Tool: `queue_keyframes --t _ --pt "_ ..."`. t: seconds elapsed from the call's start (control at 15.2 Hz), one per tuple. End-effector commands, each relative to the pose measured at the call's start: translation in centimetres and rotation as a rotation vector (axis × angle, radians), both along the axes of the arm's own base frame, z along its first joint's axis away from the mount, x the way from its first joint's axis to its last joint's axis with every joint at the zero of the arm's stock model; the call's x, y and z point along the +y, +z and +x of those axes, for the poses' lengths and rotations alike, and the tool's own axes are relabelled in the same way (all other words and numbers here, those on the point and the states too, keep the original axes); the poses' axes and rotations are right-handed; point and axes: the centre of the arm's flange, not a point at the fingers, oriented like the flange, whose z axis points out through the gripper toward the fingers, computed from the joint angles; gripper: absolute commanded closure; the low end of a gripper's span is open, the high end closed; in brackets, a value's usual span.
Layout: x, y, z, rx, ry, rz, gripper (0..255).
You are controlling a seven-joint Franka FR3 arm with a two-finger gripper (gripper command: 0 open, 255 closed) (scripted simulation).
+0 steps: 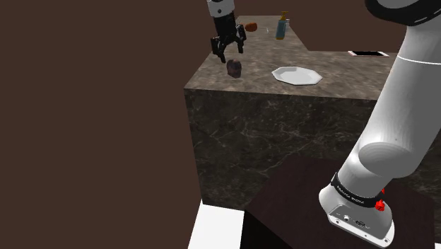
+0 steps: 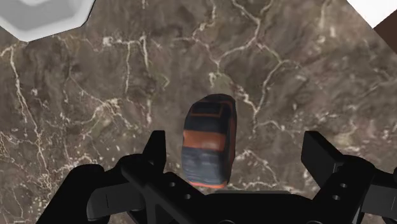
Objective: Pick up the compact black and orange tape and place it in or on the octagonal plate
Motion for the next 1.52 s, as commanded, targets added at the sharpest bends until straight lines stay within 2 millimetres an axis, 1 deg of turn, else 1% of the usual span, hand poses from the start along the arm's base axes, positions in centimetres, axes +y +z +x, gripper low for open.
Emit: queue_keyframes --t 0.0,0.4,0.46,0.99,1.06,1.45 --pt "0.0 -0.2 1.8 0.01 -0.011 -0.02 0" --pt "-0.7 -3.2 1.4 0.01 -0.011 -0.02 0" --pt "-0.9 -4.0 1.3 0.01 -0.011 -0.02 0" --pt "-0.9 -4.0 1.3 0.01 -0.011 -0.02 0" --pt "-0.9 -4.0 1.3 0.01 -0.011 -0.02 255" --pt "-0.9 -4.0 1.3 0.01 -0.011 -0.02 255"
